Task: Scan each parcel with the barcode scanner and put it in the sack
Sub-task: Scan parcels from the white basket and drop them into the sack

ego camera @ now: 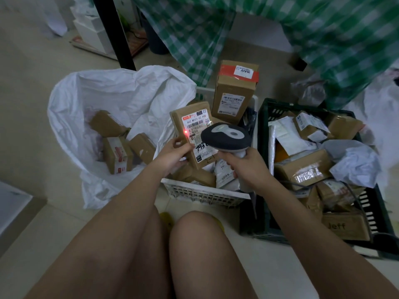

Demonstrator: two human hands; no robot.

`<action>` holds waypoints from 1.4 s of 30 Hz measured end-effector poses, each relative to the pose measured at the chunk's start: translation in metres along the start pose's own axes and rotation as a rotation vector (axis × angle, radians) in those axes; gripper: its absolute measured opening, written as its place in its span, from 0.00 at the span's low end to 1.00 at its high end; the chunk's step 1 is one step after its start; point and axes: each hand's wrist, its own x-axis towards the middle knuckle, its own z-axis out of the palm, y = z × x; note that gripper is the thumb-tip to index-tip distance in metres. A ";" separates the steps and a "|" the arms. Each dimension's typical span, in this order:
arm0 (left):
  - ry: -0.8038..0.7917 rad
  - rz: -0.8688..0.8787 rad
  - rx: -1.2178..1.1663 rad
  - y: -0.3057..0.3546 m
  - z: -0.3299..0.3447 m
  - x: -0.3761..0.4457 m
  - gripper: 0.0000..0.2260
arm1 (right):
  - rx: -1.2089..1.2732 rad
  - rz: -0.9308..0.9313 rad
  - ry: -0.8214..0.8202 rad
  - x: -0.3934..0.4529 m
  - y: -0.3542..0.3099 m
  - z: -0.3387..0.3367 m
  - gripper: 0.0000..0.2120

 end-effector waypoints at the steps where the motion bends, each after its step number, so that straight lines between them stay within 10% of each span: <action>1: 0.002 0.003 -0.006 0.000 0.000 0.000 0.26 | -0.010 -0.004 -0.010 -0.001 0.000 0.001 0.05; 21: -0.003 -0.010 -0.002 -0.002 -0.002 -0.002 0.22 | 0.028 -0.020 0.045 -0.003 -0.010 0.004 0.04; 28: 0.311 0.091 -0.098 0.014 -0.061 -0.009 0.18 | 0.046 -0.015 0.105 0.019 -0.018 0.030 0.07; 33: 0.689 0.238 0.317 0.031 -0.135 0.012 0.16 | 0.029 0.020 0.095 0.032 -0.017 0.046 0.08; 42: 0.330 0.216 0.575 0.022 -0.082 0.039 0.19 | -0.002 0.132 0.128 0.039 0.002 0.017 0.08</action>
